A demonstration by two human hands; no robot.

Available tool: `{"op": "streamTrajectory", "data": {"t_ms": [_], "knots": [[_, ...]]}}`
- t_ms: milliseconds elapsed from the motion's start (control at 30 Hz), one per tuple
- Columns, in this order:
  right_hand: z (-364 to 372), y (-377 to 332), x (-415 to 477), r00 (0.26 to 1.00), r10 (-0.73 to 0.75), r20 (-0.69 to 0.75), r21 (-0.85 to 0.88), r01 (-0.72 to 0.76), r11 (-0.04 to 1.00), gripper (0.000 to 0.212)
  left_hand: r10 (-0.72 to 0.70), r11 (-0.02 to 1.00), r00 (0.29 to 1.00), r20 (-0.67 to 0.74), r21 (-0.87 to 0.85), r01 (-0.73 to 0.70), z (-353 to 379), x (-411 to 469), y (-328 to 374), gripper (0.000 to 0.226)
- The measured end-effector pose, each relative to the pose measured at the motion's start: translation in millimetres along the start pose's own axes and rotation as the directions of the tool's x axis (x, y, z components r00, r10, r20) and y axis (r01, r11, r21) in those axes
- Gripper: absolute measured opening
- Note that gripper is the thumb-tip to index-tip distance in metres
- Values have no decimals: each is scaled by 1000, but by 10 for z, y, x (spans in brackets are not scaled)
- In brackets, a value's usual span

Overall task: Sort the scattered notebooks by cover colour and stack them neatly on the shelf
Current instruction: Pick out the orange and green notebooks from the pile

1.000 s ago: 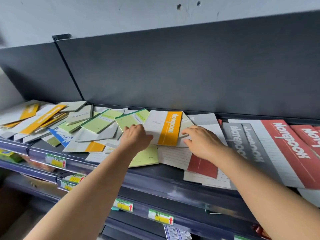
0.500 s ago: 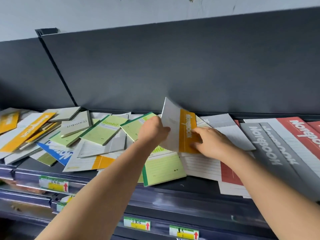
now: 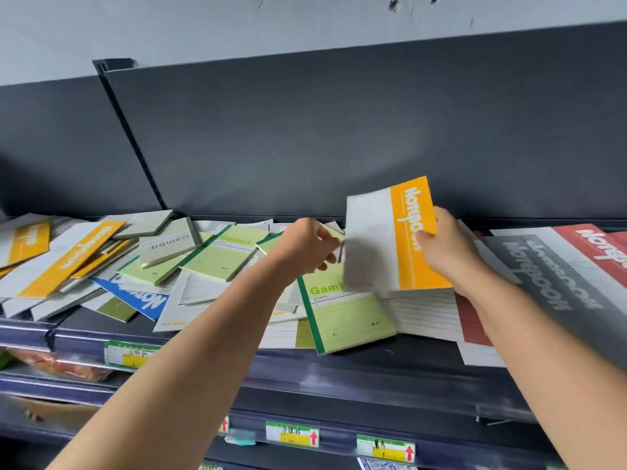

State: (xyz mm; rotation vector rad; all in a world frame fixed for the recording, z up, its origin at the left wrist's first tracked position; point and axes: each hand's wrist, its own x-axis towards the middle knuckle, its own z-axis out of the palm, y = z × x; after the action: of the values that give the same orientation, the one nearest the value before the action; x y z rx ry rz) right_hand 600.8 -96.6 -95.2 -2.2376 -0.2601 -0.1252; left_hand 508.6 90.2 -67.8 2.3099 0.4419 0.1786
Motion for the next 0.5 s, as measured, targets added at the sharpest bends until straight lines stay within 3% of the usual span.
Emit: {"op": "streamTrajectory", "data": {"t_ms": [100, 167, 233, 300, 400, 500], "knots": [[-140, 171, -10, 998, 55, 14, -286, -49, 957, 36, -21, 937, 1000, -6, 348, 21, 7, -33, -120, 27], [-218, 276, -18, 995, 97, 34, -405, -75, 911, 36, -30, 772, 999, -11, 635, 30, -2, -136, -119, 38], [-286, 313, -71, 992, 128, 24, -544, -94, 834, 37, -52, 666, 998, -20, 744, 50, 44, -253, -97, 56], [-307, 316, -163, 999, 46, 4, -656, -32, 754, 43, -104, 661, 993, -47, 743, 104, 123, -354, -62, 77], [-217, 233, -336, 964, -190, 187, -588, 265, 765, 53, -183, 704, 979, -91, 683, 195, 224, -448, 16, 97], [-41, 87, -518, 813, -297, 501, -330, 496, 803, 43, -243, 721, 966, -90, 649, 241, 311, -537, 74, 113]]}}
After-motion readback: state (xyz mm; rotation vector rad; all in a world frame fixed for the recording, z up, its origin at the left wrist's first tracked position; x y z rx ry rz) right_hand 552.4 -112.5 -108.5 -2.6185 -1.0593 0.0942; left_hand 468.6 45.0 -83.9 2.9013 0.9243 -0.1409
